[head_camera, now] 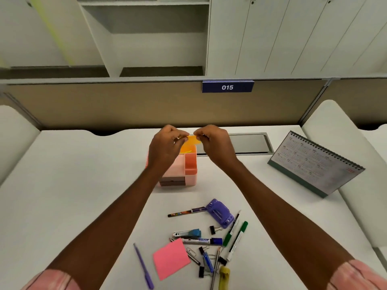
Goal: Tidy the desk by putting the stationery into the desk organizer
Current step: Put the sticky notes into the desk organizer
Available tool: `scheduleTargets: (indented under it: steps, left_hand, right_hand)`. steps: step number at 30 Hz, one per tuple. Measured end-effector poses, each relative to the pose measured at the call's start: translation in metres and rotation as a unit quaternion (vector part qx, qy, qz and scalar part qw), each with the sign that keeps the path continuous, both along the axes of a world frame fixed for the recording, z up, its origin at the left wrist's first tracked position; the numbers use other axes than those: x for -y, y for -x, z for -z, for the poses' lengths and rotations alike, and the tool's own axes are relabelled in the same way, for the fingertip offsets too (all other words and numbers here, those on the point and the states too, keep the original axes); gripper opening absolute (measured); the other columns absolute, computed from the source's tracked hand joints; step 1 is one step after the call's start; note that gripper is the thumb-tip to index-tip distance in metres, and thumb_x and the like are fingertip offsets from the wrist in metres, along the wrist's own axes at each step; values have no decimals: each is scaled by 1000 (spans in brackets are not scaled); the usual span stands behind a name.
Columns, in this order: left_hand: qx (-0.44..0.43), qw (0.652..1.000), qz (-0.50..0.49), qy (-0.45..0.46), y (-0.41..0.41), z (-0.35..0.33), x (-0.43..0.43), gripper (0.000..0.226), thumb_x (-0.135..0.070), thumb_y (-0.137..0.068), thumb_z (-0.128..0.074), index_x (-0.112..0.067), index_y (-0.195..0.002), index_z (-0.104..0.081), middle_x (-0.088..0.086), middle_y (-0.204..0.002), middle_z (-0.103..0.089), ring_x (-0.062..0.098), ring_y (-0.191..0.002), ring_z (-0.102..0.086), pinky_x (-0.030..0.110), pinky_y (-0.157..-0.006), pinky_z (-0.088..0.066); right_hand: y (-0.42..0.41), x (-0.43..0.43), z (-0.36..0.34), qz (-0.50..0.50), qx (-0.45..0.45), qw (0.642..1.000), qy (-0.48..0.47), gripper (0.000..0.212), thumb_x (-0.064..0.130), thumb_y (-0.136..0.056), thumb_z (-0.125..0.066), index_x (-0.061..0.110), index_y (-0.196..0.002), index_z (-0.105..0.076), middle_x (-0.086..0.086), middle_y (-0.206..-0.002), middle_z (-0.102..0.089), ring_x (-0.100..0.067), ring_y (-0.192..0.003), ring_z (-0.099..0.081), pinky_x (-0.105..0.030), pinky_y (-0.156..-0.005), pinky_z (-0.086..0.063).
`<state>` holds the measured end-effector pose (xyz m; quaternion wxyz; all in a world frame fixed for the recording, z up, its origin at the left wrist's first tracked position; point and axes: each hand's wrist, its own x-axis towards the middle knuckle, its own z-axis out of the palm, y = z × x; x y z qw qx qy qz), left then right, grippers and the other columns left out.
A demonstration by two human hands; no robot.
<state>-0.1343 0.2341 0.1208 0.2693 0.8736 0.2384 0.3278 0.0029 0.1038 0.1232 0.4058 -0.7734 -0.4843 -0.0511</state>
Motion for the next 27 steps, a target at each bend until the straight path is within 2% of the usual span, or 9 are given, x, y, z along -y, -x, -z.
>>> scheduleTargets:
  steps: [8, 12, 16, 18, 23, 27]
  left_hand:
    - [-20, 999, -30, -32, 4, 25, -34, 19, -6, -90, -76, -10, -107, -82, 6, -97, -76, 20, -86, -70, 32, -80, -58]
    - [-57, 997, -34, -28, 2, 42, -38, 18, -10, -91, -77, -10, -109, -82, 8, -101, -78, 24, -88, -72, 33, -82, -60]
    - [-92, 995, -34, -10, -1, 56, -43, 18, -13, -94, -75, -12, -111, -81, 9, -108, -79, 26, -93, -74, 36, -89, -60]
    - [-115, 993, -34, 0, -3, 62, -43, 18, -14, -97, -71, -12, -112, -81, 9, -111, -79, 26, -95, -73, 35, -90, -58]
    - [-168, 984, -53, 30, -8, 75, -41, 25, -22, -102, -63, -15, -123, -77, 9, -124, -74, 29, -105, -70, 35, -94, -56]
    - [-201, 977, -68, 25, -9, 80, -43, 29, -28, -102, -62, -19, -126, -75, 7, -128, -73, 28, -108, -68, 38, -97, -55]
  right_hand:
    - [2, -42, 25, -21, 34, 997, 59, 21, -2, -91, -64, 7, -102, -80, -8, -99, -78, -24, -90, -70, -38, -78, -58]
    - [-1, -47, 43, -12, 42, 993, 108, 25, 0, -92, -62, 13, -105, -80, -4, -101, -78, -23, -91, -69, -41, -76, -60]
    - [-4, -47, 55, 18, 56, 987, 149, 23, 10, -93, -65, 24, -101, -81, 4, -95, -78, -23, -93, -64, -35, -66, -57]
    - [-5, -46, 61, 22, 69, 984, 163, 23, 10, -92, -67, 25, -102, -82, 3, -92, -79, -26, -89, -62, -34, -63, -54]
    - [-5, -48, 71, 4, 103, 976, 194, 25, 5, -93, -66, 20, -104, -83, -4, -90, -80, -28, -80, -58, -29, -61, -35]
    - [-4, -53, 79, 3, 108, 972, 209, 27, 6, -94, -65, 22, -108, -82, -2, -96, -81, -27, -83, -58, -31, -64, -41]
